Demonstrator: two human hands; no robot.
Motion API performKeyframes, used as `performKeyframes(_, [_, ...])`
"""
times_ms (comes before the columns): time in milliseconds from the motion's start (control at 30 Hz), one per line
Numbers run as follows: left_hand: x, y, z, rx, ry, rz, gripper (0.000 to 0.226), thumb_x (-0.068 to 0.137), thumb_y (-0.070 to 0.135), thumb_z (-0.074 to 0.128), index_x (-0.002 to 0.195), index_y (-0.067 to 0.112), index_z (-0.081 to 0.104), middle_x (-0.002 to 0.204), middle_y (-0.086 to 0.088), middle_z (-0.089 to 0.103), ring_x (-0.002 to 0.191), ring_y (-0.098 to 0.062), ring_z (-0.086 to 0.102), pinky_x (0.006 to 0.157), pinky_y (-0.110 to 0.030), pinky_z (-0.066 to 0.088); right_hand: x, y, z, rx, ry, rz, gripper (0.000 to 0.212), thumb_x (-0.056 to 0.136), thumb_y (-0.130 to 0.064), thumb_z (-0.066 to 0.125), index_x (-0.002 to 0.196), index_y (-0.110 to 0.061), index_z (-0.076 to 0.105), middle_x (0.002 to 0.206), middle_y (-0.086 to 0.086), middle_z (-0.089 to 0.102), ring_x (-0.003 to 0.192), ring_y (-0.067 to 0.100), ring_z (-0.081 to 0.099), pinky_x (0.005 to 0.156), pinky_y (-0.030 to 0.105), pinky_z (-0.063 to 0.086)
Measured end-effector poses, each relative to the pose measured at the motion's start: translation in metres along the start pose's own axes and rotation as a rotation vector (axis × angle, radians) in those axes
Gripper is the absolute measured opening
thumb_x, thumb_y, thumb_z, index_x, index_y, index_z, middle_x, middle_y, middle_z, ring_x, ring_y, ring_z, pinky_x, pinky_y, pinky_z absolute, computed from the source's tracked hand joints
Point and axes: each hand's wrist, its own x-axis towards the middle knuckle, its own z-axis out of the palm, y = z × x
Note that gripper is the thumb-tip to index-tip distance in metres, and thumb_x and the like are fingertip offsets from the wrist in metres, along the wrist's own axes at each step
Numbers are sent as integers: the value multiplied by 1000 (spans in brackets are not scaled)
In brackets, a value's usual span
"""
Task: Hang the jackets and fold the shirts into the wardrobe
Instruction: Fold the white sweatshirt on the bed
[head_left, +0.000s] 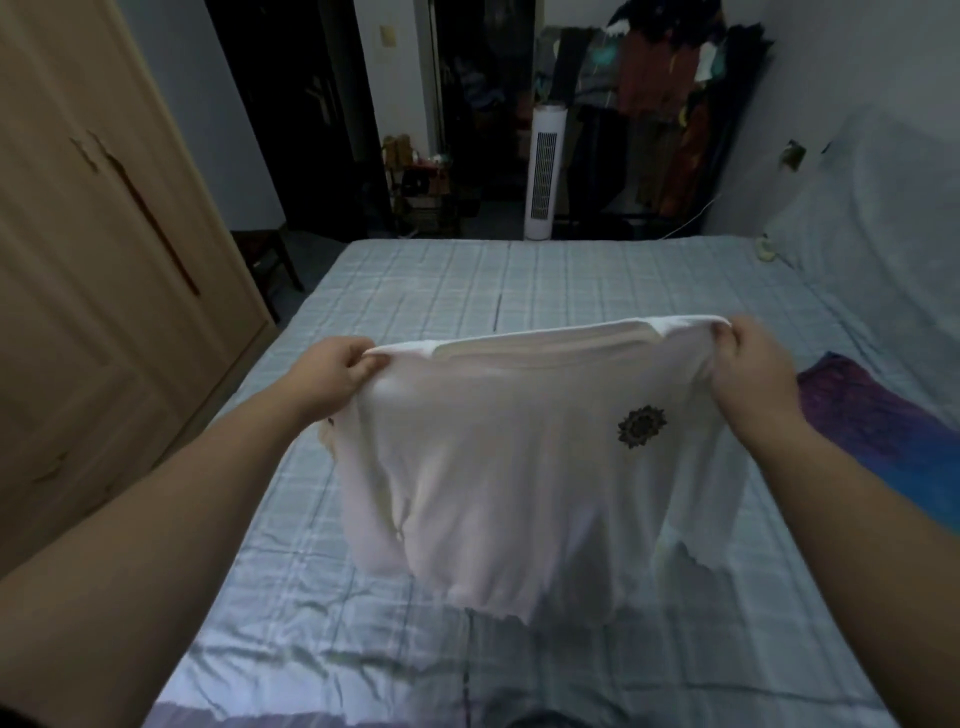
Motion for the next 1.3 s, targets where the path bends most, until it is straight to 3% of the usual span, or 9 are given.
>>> performKeyframes(67, [-13,-9,-5,2,-41,-24,16,97,16,52,84,22,59,88,-3,62,85,-25,58,69,-34,44,-16,-16,5,196,-6,148,29,104,-25,34,100,-5,54,98,19,54,91,31,51,70,34,31])
performKeyframes(133, [-31,-13,-4,-174,124,-154,17,97,10,47,89,18,60,93,-6,62,91,-28,58,73,-33,42,-41,-32,5,302,15,162,26,104,-21,35,96,-3,52,90,14,50,86,26,48,64,34,29])
performKeyframes(267, [-79,8,-3,-597,625,-381,18,99,13,38,94,18,55,92,-3,57,90,-23,53,72,-27,33,-88,-45,-19,44,153,-249,19,99,-28,39,90,-14,50,81,14,56,72,32,52,61,36,33])
performKeyframes(400, [-110,-9,-20,-105,526,-36,18,93,21,42,103,25,56,98,-6,65,89,-32,59,71,-37,41,-93,-47,-55,-90,262,-179,43,96,-52,28,92,-14,49,85,20,59,79,42,57,64,42,40])
performKeyframes(467, [-110,-20,-35,-62,565,37,24,91,24,41,109,25,57,103,-10,67,93,-37,62,76,-42,47,-95,-46,-66,-181,282,-235,50,95,-55,25,95,-13,51,90,25,62,82,46,59,65,42,39])
performKeyframes(767, [-38,-15,-32,-5,473,26,19,102,34,35,101,21,48,90,-12,62,81,-36,59,70,-44,46,-59,-50,-39,-279,269,-246,42,99,-49,27,92,-14,47,88,26,60,78,45,58,62,39,34])
performKeyframes(1067, [98,-28,87,23,270,-100,28,99,45,28,83,23,37,69,-2,51,65,-32,53,60,-43,44,51,25,94,-346,29,-189,38,101,-50,31,90,-17,47,89,20,62,80,41,60,59,37,34])
performKeyframes(1200, [175,-33,160,257,323,-106,24,102,34,39,87,18,47,71,-3,45,65,-25,42,59,-35,23,123,82,188,-379,-72,-115,35,102,-49,30,89,-20,44,88,16,62,79,39,60,60,36,33])
performKeyframes(1300, [241,-42,232,210,248,-99,20,104,21,43,87,9,47,69,-1,36,65,-21,30,61,-29,7,173,132,272,-415,-152,-34,35,101,-48,28,87,-20,42,84,11,60,73,33,55,62,36,36])
